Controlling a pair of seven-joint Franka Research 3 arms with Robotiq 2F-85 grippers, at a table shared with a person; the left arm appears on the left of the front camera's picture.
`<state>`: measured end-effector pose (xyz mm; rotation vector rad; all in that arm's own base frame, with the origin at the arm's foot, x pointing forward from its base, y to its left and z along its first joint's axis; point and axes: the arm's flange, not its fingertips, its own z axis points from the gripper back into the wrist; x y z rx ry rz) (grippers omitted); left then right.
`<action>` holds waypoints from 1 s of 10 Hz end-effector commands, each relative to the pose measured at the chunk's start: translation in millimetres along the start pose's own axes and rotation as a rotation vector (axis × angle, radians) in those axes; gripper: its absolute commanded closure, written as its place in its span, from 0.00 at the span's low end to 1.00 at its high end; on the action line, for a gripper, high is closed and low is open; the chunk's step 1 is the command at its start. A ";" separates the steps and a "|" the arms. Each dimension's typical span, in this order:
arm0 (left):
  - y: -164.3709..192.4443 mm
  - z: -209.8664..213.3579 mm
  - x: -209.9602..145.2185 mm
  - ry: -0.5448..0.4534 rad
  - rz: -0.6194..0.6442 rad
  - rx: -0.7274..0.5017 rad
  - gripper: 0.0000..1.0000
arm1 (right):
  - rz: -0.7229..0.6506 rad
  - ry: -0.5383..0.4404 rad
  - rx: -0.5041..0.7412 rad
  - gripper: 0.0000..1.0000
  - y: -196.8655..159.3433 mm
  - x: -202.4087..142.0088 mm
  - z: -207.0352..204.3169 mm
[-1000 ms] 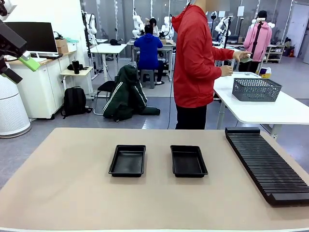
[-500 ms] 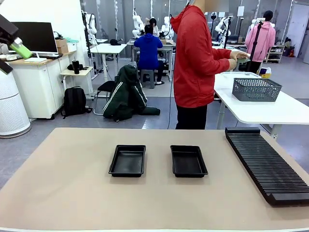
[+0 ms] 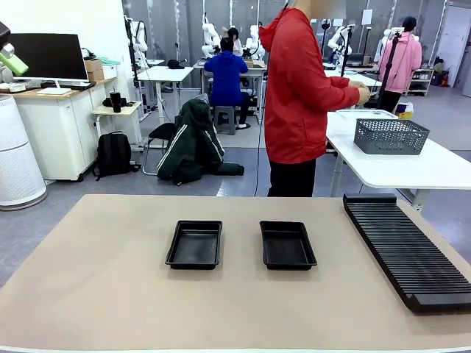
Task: Inspect and transfer BCBs to ESD trays.
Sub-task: Pick up the Blank PCB from the PCB Rack and place it in the left ESD tray.
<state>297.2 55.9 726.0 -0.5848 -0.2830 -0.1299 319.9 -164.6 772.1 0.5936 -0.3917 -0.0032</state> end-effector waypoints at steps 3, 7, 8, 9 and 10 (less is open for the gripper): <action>-2.9 18.3 1.2 -0.012 0.076 0.071 0.00 | 0.002 -0.002 0.015 0.00 0.2 -0.3 -0.7; -16.9 25.3 10.9 -0.014 0.039 0.156 0.00 | 0.002 -0.002 0.015 0.00 0.2 -0.3 -0.7; -21.3 25.0 14.1 0.001 0.037 0.176 0.00 | 0.002 -0.002 0.015 0.00 0.2 -0.3 -0.7; -24.0 25.5 16.4 0.008 0.035 0.180 0.00 | 0.002 -0.002 0.015 0.00 0.2 -0.3 -0.7; -24.4 26.2 18.1 0.010 0.037 0.184 0.00 | 0.002 -0.002 0.015 0.00 0.2 -0.3 -0.7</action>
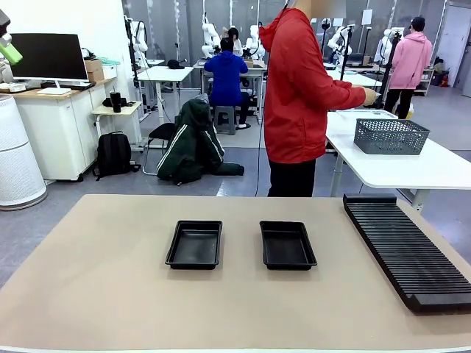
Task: Inspect and transfer BCBs to ESD trays.
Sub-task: Pick up the Blank PCB from the PCB Rack and place it in the left ESD tray.
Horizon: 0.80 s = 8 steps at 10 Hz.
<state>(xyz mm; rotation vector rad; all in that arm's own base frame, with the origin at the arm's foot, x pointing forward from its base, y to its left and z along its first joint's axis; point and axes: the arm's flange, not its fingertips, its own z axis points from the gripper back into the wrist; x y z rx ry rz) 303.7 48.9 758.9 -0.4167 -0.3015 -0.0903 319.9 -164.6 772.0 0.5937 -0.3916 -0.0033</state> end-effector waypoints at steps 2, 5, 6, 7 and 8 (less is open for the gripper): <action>4.4 4.7 2.9 0.030 0.022 0.004 0.00 | 0.002 -0.002 0.014 0.00 0.3 -0.3 -0.6; 1.7 -0.2 3.1 0.010 0.003 0.002 0.00 | 0.002 -0.002 0.014 0.00 0.3 -0.3 -0.6; 1.7 -0.2 3.1 0.010 0.003 0.002 0.00 | 0.002 -0.002 0.014 0.00 0.3 -0.3 -0.6; 1.7 -0.2 3.1 0.010 0.003 0.002 0.00 | 0.002 -0.002 0.014 0.00 0.3 -0.3 -0.6; 1.7 -0.2 3.1 0.010 0.003 0.002 0.00 | 0.002 -0.002 0.014 0.00 0.3 -0.3 -0.6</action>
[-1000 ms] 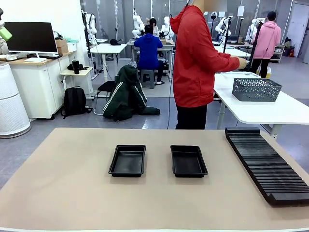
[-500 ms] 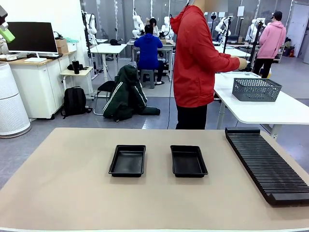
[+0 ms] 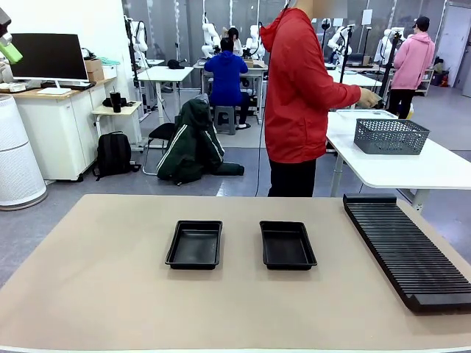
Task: Inspect and transfer BCBs to ESD trays.
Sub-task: Pick up the Blank PCB from the PCB Rack and place it in the left ESD tray.
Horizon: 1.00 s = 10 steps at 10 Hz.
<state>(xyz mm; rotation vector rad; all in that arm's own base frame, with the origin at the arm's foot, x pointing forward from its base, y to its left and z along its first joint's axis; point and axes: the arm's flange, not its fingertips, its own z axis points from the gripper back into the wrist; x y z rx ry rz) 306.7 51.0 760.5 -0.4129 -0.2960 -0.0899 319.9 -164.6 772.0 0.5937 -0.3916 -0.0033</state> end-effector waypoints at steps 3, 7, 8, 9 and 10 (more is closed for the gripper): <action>-0.1 -1.7 -0.1 0.005 0.002 -0.002 0.00 | 0.002 -0.002 0.014 0.00 0.3 -0.3 -0.6; -0.1 -1.7 -0.1 0.005 0.002 -0.002 0.00 | 0.002 -0.002 0.014 0.00 0.3 -0.3 -0.6; -0.1 -1.7 -0.1 0.005 0.002 -0.002 0.00 | 0.002 -0.002 0.014 0.00 0.3 -0.3 -0.6; -0.1 -1.7 -0.1 0.005 0.002 -0.002 0.00 | 0.002 -0.002 0.014 0.00 0.3 -0.3 -0.6; -0.1 -1.7 -0.1 0.005 0.002 -0.002 0.00 | 0.002 -0.002 0.014 0.00 0.3 -0.3 -0.6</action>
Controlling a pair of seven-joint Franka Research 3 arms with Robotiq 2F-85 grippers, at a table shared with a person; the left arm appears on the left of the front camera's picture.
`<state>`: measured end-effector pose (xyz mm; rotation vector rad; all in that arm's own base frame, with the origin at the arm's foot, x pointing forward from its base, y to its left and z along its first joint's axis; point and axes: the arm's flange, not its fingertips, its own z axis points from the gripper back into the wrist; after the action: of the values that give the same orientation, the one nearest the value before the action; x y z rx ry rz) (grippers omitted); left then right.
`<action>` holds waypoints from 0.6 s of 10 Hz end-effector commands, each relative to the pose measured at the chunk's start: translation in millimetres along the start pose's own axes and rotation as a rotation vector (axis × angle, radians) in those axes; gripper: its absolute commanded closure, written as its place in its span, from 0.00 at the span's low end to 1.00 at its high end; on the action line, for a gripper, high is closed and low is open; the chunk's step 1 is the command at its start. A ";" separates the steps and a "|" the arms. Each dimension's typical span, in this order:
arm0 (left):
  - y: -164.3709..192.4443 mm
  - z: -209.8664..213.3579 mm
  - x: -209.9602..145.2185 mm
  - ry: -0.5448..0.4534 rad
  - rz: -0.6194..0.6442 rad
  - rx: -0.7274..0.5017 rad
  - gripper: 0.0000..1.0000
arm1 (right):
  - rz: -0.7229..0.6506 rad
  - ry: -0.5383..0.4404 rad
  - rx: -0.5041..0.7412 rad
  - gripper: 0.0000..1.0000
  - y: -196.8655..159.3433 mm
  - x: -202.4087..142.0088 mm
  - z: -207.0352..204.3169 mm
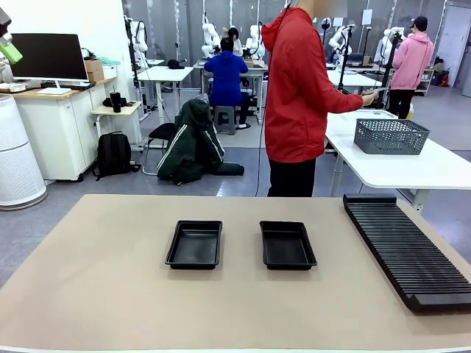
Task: Inspect and transfer BCBs to ESD trays.
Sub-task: Pick up the Blank PCB from the PCB Rack and place it in the left ESD tray.
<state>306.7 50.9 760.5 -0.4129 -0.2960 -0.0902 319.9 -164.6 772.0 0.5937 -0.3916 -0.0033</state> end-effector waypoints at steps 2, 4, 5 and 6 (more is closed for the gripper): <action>0.0 -1.7 -0.1 0.004 0.002 -0.002 0.00 | 0.002 -0.002 0.014 0.00 0.3 -0.3 -0.6; 0.0 -1.7 -0.1 0.004 0.002 -0.002 0.00 | 0.002 -0.002 0.014 0.00 0.3 -0.3 -0.6; 0.0 -1.7 -0.1 0.004 0.002 -0.002 0.00 | 0.002 -0.002 0.014 0.00 0.3 -0.3 -0.6; 0.0 -1.7 -0.1 0.004 0.002 -0.002 0.00 | 0.002 -0.002 0.014 0.00 0.3 -0.3 -0.6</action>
<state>306.7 50.9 760.5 -0.4129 -0.2960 -0.0902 319.9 -164.6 772.0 0.5937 -0.3916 -0.0033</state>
